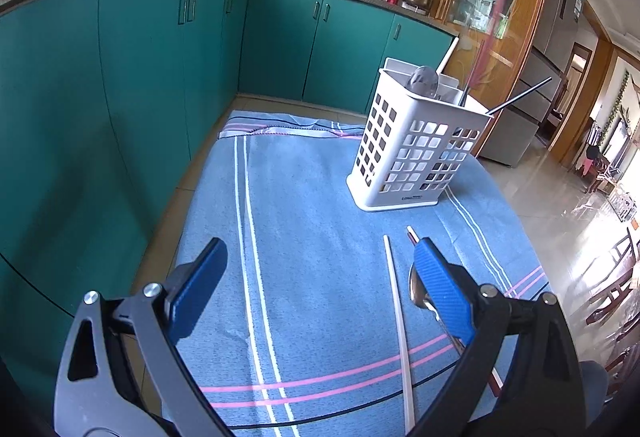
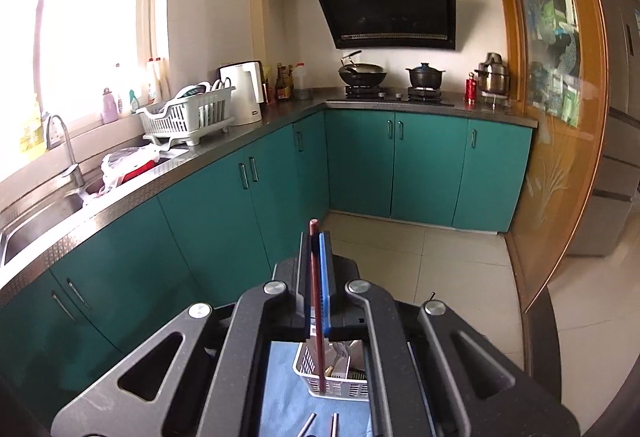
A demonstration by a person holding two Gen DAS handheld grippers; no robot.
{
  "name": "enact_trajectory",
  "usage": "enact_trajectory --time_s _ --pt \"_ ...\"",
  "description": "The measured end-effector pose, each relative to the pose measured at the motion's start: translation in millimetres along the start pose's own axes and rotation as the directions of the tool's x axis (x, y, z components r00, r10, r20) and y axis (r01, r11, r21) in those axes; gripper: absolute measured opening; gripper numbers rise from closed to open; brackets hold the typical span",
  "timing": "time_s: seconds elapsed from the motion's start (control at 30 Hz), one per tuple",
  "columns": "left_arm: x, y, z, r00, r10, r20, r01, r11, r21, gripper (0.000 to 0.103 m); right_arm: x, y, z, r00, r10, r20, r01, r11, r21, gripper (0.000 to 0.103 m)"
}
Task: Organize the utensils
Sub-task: 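Drop the dark red chopstick into the white holder, opening the right gripper, then grasp the remaining steel spoon with the right gripper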
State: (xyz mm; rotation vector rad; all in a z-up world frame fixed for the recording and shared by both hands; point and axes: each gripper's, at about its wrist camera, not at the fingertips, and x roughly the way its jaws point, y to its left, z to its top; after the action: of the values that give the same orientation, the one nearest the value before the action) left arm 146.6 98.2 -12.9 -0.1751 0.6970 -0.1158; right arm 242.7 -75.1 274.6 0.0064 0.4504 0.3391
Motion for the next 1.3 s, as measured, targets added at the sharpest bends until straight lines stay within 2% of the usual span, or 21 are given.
enact_trajectory --time_s 0.17,0.43,0.6,0.63,0.67,0.7,0.77,0.8,0.87,0.97,1.03,1.1,1.13,1.23,1.3 --pt "0 1 0 1.000 0.001 -0.001 -0.001 1.000 -0.001 0.093 22 -8 -7 1.000 -0.011 -0.008 0.011 0.999 0.043 0.004" --pt "1 1 0 1.000 -0.001 -0.008 0.001 1.000 0.001 0.093 83 -14 -42 0.992 -0.008 -0.125 0.018 0.997 0.080 0.004" --pt "4 -1 -1 1.000 0.001 -0.017 -0.001 1.000 0.012 0.093 102 -10 -71 0.982 0.015 -0.186 -0.002 0.997 0.072 0.005" --pt "4 -1 -2 1.000 0.003 -0.019 -0.002 1.000 0.014 0.093 97 -11 -78 0.982 0.040 -0.185 -0.024 0.996 0.086 0.008" --pt "4 -1 -2 1.000 0.004 -0.019 -0.004 1.000 0.015 0.093 89 -13 -84 0.983 0.062 -0.172 -0.046 0.994 0.100 0.022" --pt "3 -1 -3 1.000 0.004 -0.019 -0.004 1.000 0.015 0.093 80 -16 -89 0.985 0.077 -0.156 -0.059 0.992 0.112 0.047" --pt "3 -1 -3 1.000 0.002 -0.018 -0.002 1.000 0.016 0.093 45 -24 -111 0.995 0.079 -0.060 -0.070 0.986 0.150 0.077" --pt "4 -2 -4 1.000 -0.001 -0.020 0.002 1.000 0.016 0.093 29 -27 -124 0.997 0.072 -0.021 -0.068 0.985 0.160 0.086" --pt "6 -5 -5 1.000 -0.007 -0.030 0.007 1.000 0.023 0.093 4 -33 -154 0.998 0.057 0.025 -0.060 0.985 0.162 0.090" --pt "11 -17 -10 0.999 -0.009 -0.043 0.012 0.998 0.059 0.093 -12 -40 -216 1.000 0.020 0.002 -0.020 0.991 0.135 0.090" --pt "12 -23 -13 0.999 0.005 -0.042 -0.002 0.997 0.072 0.093 0 -40 -254 0.997 0.007 -0.076 0.001 0.994 0.105 0.090" --pt "15 -23 -14 0.999 0.019 -0.037 -0.017 0.998 0.059 0.093 24 -38 -297 0.982 0.020 -0.189 -0.002 0.996 0.093 0.090" --pt "15 -21 -13 0.999 0.026 -0.033 -0.024 0.999 0.046 0.093 40 -35 -317 0.966 0.029 -0.255 -0.005 0.996 0.092 0.090" --pt "13 -12 -11 0.998 0.055 -0.014 -0.054 0.998 0.011 0.093 73 -18 -344 0.928 0.046 -0.370 -0.036 0.999 0.034 0.089" --pt "13 -3 -8 0.998 0.063 -0.005 -0.063 0.998 -0.024 0.093 85 -8 -347 0.926 0.022 -0.377 -0.034 0.999 -0.027 0.089"
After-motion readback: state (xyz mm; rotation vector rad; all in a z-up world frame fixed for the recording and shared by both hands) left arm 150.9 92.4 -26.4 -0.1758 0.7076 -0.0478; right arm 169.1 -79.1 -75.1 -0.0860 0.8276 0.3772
